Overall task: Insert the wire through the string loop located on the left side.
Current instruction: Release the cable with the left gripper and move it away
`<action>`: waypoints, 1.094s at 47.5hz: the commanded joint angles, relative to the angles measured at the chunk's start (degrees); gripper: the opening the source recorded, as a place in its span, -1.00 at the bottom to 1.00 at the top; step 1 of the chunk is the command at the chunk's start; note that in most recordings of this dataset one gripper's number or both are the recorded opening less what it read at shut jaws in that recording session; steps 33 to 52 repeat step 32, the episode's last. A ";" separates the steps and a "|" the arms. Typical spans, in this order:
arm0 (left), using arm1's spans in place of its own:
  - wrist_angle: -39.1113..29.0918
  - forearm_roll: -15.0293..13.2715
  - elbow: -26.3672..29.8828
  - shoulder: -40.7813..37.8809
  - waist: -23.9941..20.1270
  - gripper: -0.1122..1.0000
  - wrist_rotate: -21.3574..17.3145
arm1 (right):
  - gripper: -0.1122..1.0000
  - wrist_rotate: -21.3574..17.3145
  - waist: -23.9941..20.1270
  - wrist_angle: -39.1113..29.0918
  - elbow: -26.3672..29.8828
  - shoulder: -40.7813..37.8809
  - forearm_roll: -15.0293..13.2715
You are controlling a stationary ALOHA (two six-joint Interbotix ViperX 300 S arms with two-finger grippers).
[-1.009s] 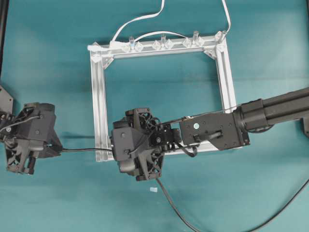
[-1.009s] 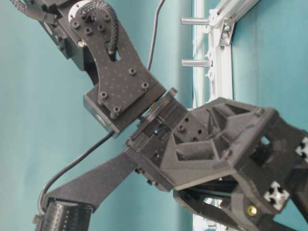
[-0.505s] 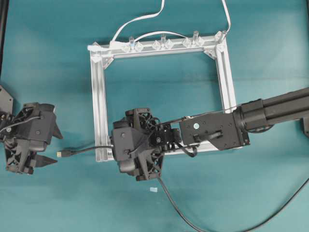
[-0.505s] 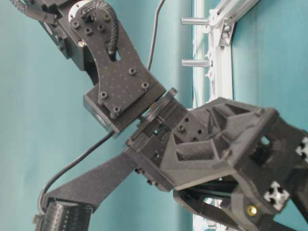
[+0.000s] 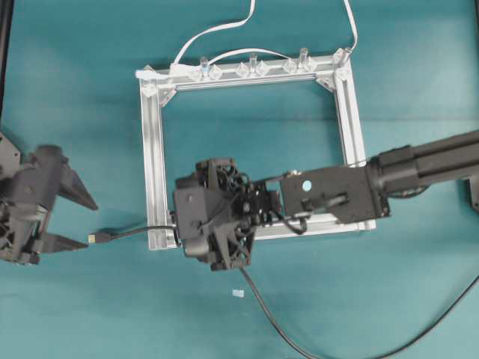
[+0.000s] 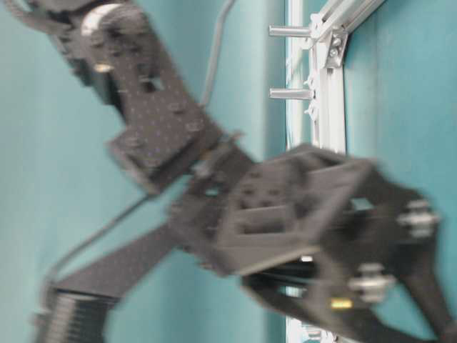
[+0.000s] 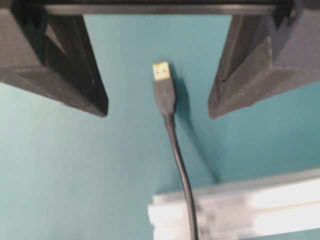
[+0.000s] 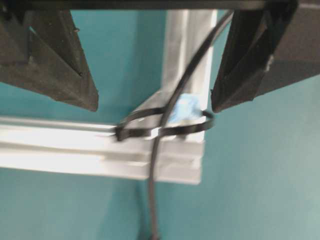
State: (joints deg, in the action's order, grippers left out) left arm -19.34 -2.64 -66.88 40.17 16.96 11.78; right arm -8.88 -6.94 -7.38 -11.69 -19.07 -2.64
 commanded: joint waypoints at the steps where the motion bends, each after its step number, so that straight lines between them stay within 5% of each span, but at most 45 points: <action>1: -1.05 0.18 0.00 3.69 -1.93 0.65 -0.26 | 0.84 0.00 0.09 0.18 0.88 3.43 -1.49; 22: -3.52 0.53 -2.02 15.47 -7.29 0.64 -3.69 | 0.84 -0.62 1.76 0.70 0.79 6.59 -3.08; 52: -3.52 0.53 -2.64 16.08 -7.91 0.64 -3.78 | 0.84 -0.62 2.64 1.05 0.79 6.59 -3.08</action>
